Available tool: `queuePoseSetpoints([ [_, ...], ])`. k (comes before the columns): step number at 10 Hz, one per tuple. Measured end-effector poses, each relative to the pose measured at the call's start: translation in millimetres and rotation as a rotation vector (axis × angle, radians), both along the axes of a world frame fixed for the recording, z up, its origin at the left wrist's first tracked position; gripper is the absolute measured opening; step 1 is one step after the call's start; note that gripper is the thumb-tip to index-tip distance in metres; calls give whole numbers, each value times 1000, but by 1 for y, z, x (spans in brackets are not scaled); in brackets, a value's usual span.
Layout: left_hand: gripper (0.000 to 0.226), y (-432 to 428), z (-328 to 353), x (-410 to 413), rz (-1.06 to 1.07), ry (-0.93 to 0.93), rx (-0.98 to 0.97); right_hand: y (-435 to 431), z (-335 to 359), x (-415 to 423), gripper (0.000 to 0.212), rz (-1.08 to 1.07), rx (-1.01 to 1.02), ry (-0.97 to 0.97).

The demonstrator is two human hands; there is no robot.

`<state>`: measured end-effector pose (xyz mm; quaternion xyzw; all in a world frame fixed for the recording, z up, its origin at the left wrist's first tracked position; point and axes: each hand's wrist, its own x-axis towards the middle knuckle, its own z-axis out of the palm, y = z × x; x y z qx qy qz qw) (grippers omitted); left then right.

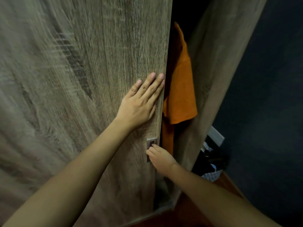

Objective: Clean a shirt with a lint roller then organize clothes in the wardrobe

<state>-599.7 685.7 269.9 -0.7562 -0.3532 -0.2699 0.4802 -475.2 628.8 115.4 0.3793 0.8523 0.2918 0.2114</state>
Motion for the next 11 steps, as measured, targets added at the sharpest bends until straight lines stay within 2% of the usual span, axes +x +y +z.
queuePoseSetpoints([
  [2,53,11,0,86,-30,-4,-1,11,1,86,51,-25,8,22],
  [4,51,19,-1,140,-42,-5,-15,18,5,140,48,-79,-68,74],
  [6,54,21,-1,172,-2,-2,-1,20,9,168,45,-139,-125,170],
  [9,52,8,-1,192,-16,-64,-43,21,11,173,48,-156,-147,184],
  [11,59,-15,20,204,-98,-239,-336,-8,21,201,54,-178,-272,298],
])
